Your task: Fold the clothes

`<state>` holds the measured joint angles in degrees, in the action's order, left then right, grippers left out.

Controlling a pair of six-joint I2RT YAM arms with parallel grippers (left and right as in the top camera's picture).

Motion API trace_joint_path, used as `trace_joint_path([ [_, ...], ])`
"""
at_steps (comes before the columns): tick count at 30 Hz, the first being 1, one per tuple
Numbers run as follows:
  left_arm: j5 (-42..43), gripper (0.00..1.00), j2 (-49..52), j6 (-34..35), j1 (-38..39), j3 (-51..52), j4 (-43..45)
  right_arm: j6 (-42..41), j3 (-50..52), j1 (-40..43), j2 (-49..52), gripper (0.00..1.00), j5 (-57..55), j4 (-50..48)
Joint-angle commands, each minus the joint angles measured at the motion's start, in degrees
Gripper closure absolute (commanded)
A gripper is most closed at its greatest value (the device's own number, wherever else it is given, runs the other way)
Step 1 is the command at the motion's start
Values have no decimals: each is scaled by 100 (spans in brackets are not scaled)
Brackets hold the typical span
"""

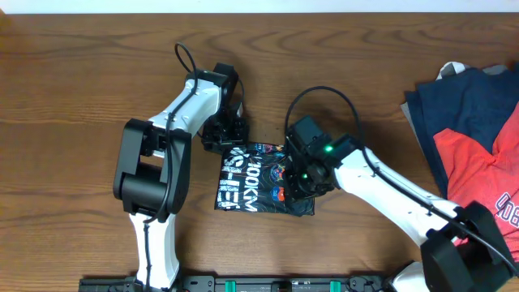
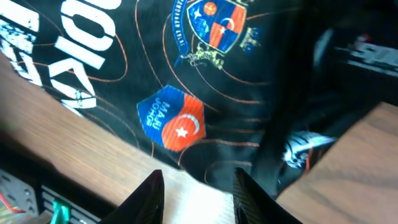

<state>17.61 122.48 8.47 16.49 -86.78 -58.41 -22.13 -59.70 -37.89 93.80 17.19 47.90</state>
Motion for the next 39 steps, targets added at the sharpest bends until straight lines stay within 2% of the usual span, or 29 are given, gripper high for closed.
trace_joint_path([
  [1,-81,37,4,-118,-15,46,-205,-33,133,-55,317,66,-133,-87],
  [7,-83,43,4,-116,-15,262,-667,-48,142,-52,957,70,-599,-208],
  [12,-358,47,4,-26,-20,531,-1051,-391,142,153,1220,70,-1775,-315],
  [15,-354,48,4,155,-20,664,-1252,-393,125,396,1217,65,-2564,-776],
  [17,-354,47,4,341,-20,682,-1421,-293,107,579,1217,65,-2809,-1292],
  [20,-354,48,-55,686,-20,680,-1602,186,63,846,1217,65,-2531,-2208],
  [22,-354,47,-157,800,-20,680,-1615,367,11,935,1217,62,-2271,-2457],
  [25,-356,47,-463,914,-22,649,-1462,398,-173,975,1200,55,-2070,-2225],
  [28,-354,46,-922,942,-20,619,-944,391,-308,975,1080,46,-2081,-1705],
  [30,-348,36,-1217,938,-20,619,-461,326,-330,981,874,42,-2107,-1438],
  [32,-192,20,-1414,737,-13,619,55,284,-330,986,621,39,-2210,-1272],
  [35,402,11,-1488,28,-13,621,804,289,-330,986,57,29,-2341,-1134],
  [39,918,7,-1290,-549,-2,621,1342,291,-330,986,-774,21,-2341,-973],
])
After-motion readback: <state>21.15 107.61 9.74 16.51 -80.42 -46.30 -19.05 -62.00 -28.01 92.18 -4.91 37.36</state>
